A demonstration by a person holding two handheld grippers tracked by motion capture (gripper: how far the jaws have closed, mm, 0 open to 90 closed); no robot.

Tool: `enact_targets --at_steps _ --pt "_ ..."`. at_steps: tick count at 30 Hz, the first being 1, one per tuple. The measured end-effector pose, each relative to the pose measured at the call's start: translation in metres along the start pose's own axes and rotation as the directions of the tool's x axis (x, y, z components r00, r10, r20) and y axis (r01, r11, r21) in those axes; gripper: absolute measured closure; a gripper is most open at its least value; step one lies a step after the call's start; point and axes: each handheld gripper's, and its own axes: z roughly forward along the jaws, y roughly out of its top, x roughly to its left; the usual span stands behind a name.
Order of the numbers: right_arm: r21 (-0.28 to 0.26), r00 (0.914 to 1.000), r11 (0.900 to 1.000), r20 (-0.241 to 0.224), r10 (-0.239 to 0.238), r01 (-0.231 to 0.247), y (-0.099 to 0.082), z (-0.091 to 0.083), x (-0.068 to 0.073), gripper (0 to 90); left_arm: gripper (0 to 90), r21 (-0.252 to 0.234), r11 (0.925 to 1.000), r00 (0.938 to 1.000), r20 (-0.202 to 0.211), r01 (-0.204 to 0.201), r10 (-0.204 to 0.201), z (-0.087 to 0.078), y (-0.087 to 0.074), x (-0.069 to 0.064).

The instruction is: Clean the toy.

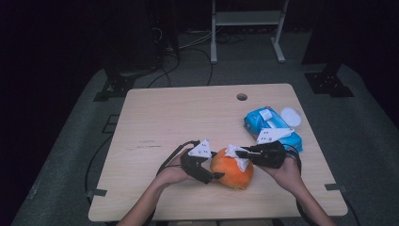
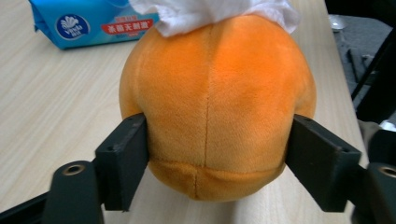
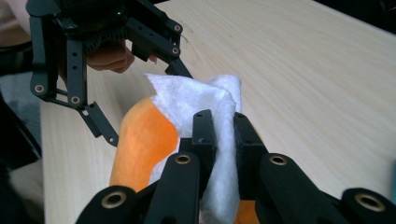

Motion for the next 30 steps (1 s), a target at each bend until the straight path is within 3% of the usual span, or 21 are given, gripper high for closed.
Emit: enact_targets --at_steps 2,4,6,8,10,15,18,26,30 --pt "-0.006 1.0 1.0 -0.004 0.007 -0.007 -0.003 0.002 0.001 81.3 18.3 -0.01 0.9998 0.9997 0.017 0.019 -0.019 -0.003 0.002 0.002" --pt "-0.01 1.0 0.9999 -0.008 0.004 -0.004 -0.004 0.005 0.003 81.4 15.2 -0.065 0.9966 0.9983 0.034 0.05 -0.048 -0.007 0.006 0.004" --pt "-0.005 0.9998 1.0 -0.019 -0.005 0.005 -0.002 0.01 0.007 81.4 15.3 -0.085 0.9953 0.9985 0.033 0.047 -0.045 -0.01 0.01 0.004" --pt "0.001 0.9994 0.9997 -0.024 -0.026 0.026 0.001 0.014 0.01 81.4 19.6 -0.047 0.9988 0.9998 0.012 0.013 -0.013 -0.008 0.009 0.002" --pt "0.012 0.9987 0.9989 -0.024 -0.044 0.045 0.003 0.018 0.013 81.3 20.8 -0.024 0.9994 0.9997 0.01 0.023 -0.023 -0.004 0.004 0.002" --pt "0.031 0.9981 0.9978 -0.019 -0.058 0.058 0.002 0.016 0.013 81.3 21.3 -0.039 0.9971 0.9976 0.022 0.066 -0.065 -0.003 -0.006 0.007" --pt "0.028 0.9991 0.9988 -0.018 -0.039 0.039 0.0 0.015 0.012 81.4 21.3 -0.03 0.998 0.9984 0.016 0.055 -0.054 -0.001 -0.005 0.006" --pt "0.023 0.995 0.9954 -0.04 -0.092 0.093 0.009 0.029 0.029 81.3 20.8 -0.04 0.9985 0.9993 0.011 0.037 -0.036 -0.001 -0.007 0.006" --pt "0.029 0.9952 0.9954 -0.037 -0.091 0.092 0.007 0.026 0.024 81.4 23.2 -0.04 0.9987 0.9995 0.013 0.03 -0.029 -0.002 -0.01 0.008"
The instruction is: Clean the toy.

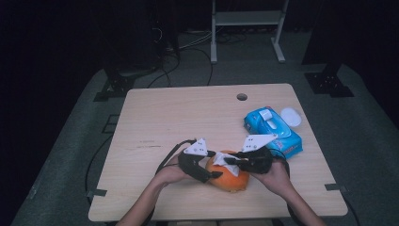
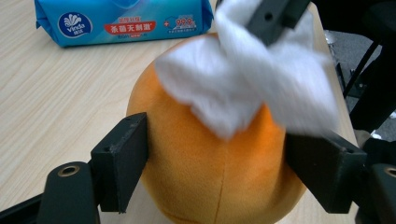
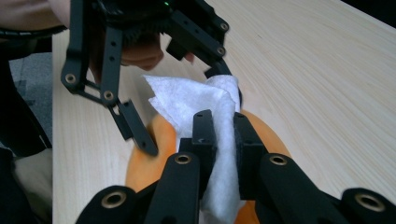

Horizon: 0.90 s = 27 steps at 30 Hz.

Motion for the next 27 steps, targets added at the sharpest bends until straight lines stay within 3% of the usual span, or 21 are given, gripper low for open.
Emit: enact_targets --at_steps 4,7,11,13,17,22,27 --pt "0.001 0.9994 0.9996 0.02 0.027 -0.027 -0.013 -0.008 -0.006 81.3 23.2 0.015 0.9998 0.9998 0.011 0.013 -0.013 -0.002 -0.008 0.005" --pt "0.008 0.9965 0.9969 0.032 0.078 -0.078 -0.028 -0.015 -0.013 81.3 23.1 0.017 0.9994 0.9993 0.022 0.029 -0.03 -0.004 -0.014 0.009" --pt "-0.003 0.9927 0.9931 0.027 0.118 -0.118 -0.039 -0.018 -0.017 81.3 20.5 0.016 0.9994 0.9992 0.025 0.03 -0.03 -0.005 -0.009 0.008" --pt "0.0 0.9933 0.9939 0.036 0.11 -0.11 -0.038 -0.018 -0.016 81.3 16.6 -0.007 0.9998 0.9996 0.023 0.017 -0.017 -0.007 -0.004 0.006" --pt "0.004 0.9946 0.9956 0.045 0.093 -0.093 -0.032 -0.017 -0.016 81.2 16.8 -0.039 0.9992 0.9999 0.007 -0.007 0.008 -0.008 0.002 0.003" --pt "-0.009 0.9968 0.9987 0.062 0.05 -0.05 -0.019 -0.013 -0.01 81.2 23.3 -0.01 0.999 0.999 0.009 -0.043 0.044 -0.004 0.001 0.0" --pt "-0.015 0.9985 0.9999 0.054 0.0 0.0 -0.006 -0.001 -0.001 81.2 23.8 0.026 0.9991 0.9994 0.006 -0.035 0.034 -0.005 -0.005 0.001"
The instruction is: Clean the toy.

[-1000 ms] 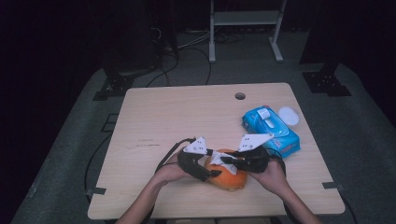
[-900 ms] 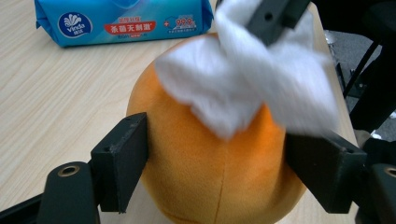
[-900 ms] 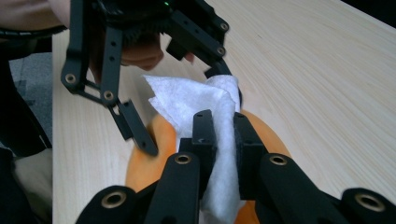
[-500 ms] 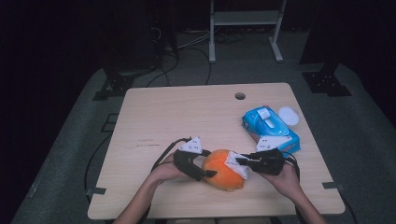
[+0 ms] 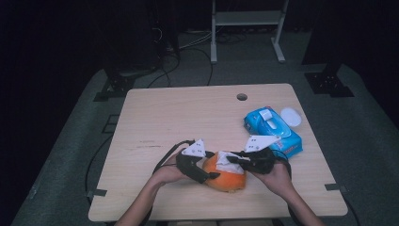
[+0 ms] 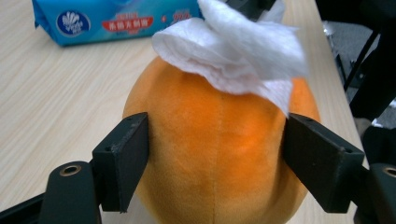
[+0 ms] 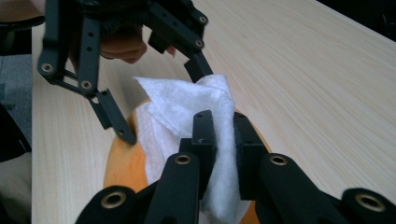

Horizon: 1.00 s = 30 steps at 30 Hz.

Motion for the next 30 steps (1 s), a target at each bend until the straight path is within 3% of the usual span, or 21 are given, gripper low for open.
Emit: enact_targets --at_steps 6,11,15,17,21,24,30 --pt "0.017 0.9998 0.9996 0.003 -0.021 0.021 -0.003 0.005 0.002 81.3 24.0 -0.007 0.999 0.9987 0.025 0.044 -0.044 -0.002 -0.011 0.007" --pt "0.004 0.9987 0.9987 0.0 0.05 -0.05 -0.023 -0.006 -0.007 81.2 24.0 -0.013 0.9987 0.998 0.041 0.049 -0.049 -0.003 -0.014 0.011" --pt "0.006 0.9965 0.9965 0.01 0.084 -0.084 -0.035 -0.015 -0.012 81.2 23.3 -0.017 0.9988 0.9977 0.051 0.045 -0.044 -0.003 -0.01 0.009" --pt "0.008 0.9956 0.9956 0.01 0.093 -0.093 -0.038 -0.016 -0.012 81.2 18.8 -0.018 0.999 0.9975 0.058 0.041 -0.04 -0.004 -0.005 0.009" --pt "0.014 0.9964 0.9964 0.016 0.084 -0.084 -0.035 -0.016 -0.013 81.2 15.9 -0.075 0.9971 0.9992 0.039 0.015 -0.012 -0.005 0.005 0.003" --pt "0.01 0.9978 0.998 0.023 0.062 -0.063 -0.027 -0.014 -0.011 81.2 17.5 -0.049 0.9988 0.9999 0.015 -0.007 0.008 0.0 0.004 0.003" --pt "-0.01 1.0 0.9999 -0.005 0.008 -0.009 -0.007 -0.003 -0.001 81.1 23.5 -0.017 0.9992 0.9993 0.013 0.036 -0.036 -0.004 -0.007 0.01"
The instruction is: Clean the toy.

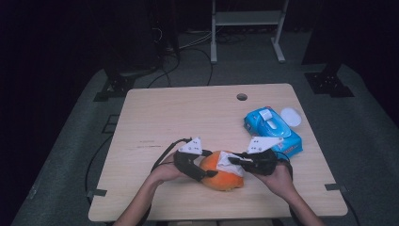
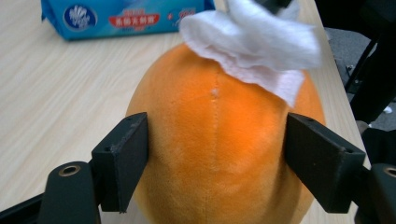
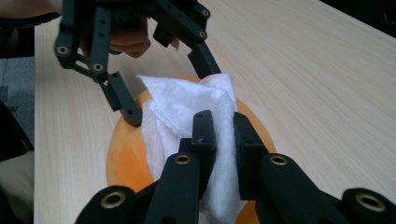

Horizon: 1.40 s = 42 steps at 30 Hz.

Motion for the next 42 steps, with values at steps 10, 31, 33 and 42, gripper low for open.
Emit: enact_targets --at_steps 10,31,33,42 --pt "0.004 0.9982 0.9982 0.005 0.06 -0.06 -0.018 -0.004 -0.009 81.0 24.4 -0.004 0.9993 0.9989 0.027 0.038 -0.037 -0.002 -0.009 0.007" --pt "-0.024 0.9903 0.9901 -0.017 0.138 -0.138 -0.034 -0.007 -0.016 80.8 27.6 -0.043 0.997 0.9979 0.012 0.064 -0.064 -0.005 -0.008 0.01" --pt "-0.018 0.9886 0.9886 -0.02 0.149 -0.149 -0.039 -0.008 -0.016 80.8 27.6 -0.045 0.9965 0.9974 0.015 0.071 -0.07 -0.005 -0.01 0.012" --pt "-0.037 0.9934 0.9938 -0.051 0.103 -0.105 -0.026 -0.008 -0.003 80.8 27.8 -0.051 0.9947 0.996 0.01 0.089 -0.089 -0.004 -0.012 0.013"
